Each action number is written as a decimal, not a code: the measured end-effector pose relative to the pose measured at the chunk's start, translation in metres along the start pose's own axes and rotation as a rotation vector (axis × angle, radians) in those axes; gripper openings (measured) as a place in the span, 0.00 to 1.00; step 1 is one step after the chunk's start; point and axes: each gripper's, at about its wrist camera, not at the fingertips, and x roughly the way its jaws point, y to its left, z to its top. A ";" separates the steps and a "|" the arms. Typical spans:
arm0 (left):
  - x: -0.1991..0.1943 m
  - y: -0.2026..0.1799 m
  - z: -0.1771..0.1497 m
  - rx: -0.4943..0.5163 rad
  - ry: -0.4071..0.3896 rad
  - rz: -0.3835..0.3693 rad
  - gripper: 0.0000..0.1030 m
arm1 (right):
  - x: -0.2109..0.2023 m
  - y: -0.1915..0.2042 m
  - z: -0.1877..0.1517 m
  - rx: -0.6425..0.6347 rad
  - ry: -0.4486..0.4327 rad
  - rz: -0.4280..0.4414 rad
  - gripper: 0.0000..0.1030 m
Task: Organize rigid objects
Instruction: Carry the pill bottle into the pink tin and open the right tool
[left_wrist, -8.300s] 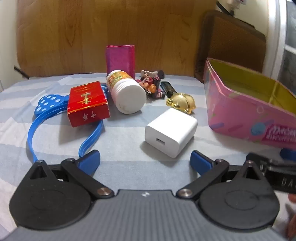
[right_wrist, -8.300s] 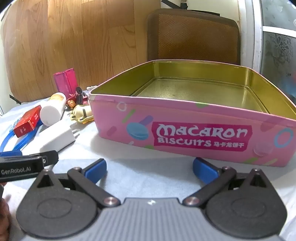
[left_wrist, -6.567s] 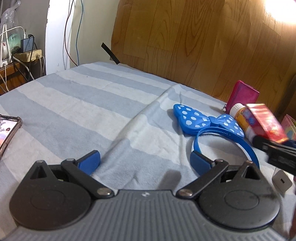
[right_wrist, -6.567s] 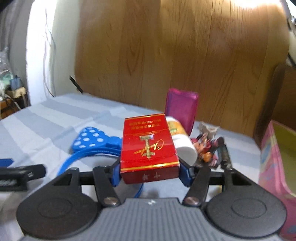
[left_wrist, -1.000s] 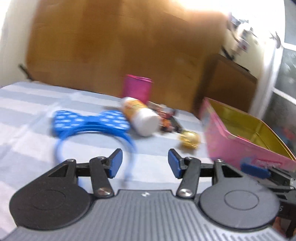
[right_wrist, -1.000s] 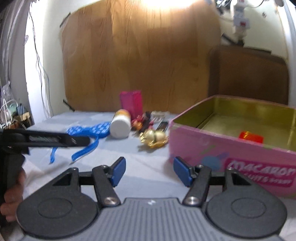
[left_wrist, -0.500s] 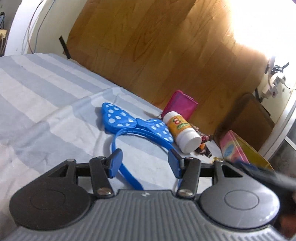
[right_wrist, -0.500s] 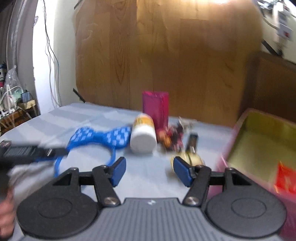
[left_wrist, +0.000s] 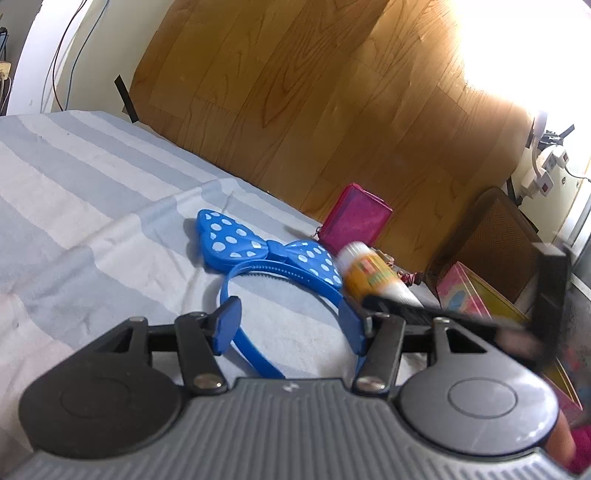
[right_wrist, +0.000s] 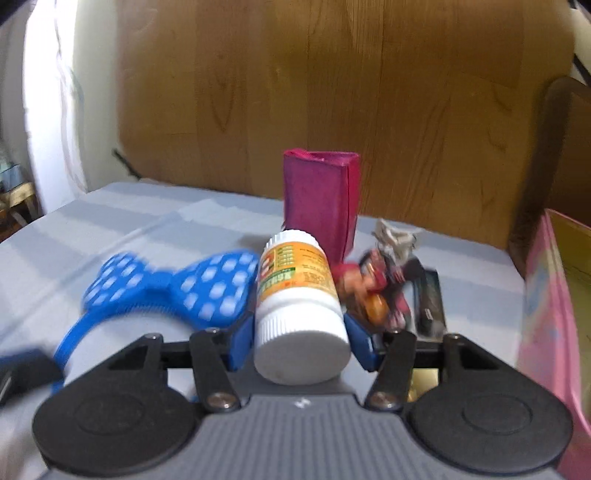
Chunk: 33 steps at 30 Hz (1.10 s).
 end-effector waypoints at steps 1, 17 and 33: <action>0.000 0.000 0.000 0.001 -0.001 0.000 0.59 | -0.014 -0.003 -0.010 0.004 -0.001 0.026 0.52; -0.004 -0.051 -0.020 0.058 0.181 -0.356 0.58 | -0.180 -0.050 -0.121 -0.117 -0.020 0.156 0.65; 0.016 -0.097 -0.052 0.001 0.437 -0.407 0.60 | -0.172 -0.039 -0.134 -0.109 -0.036 0.147 0.49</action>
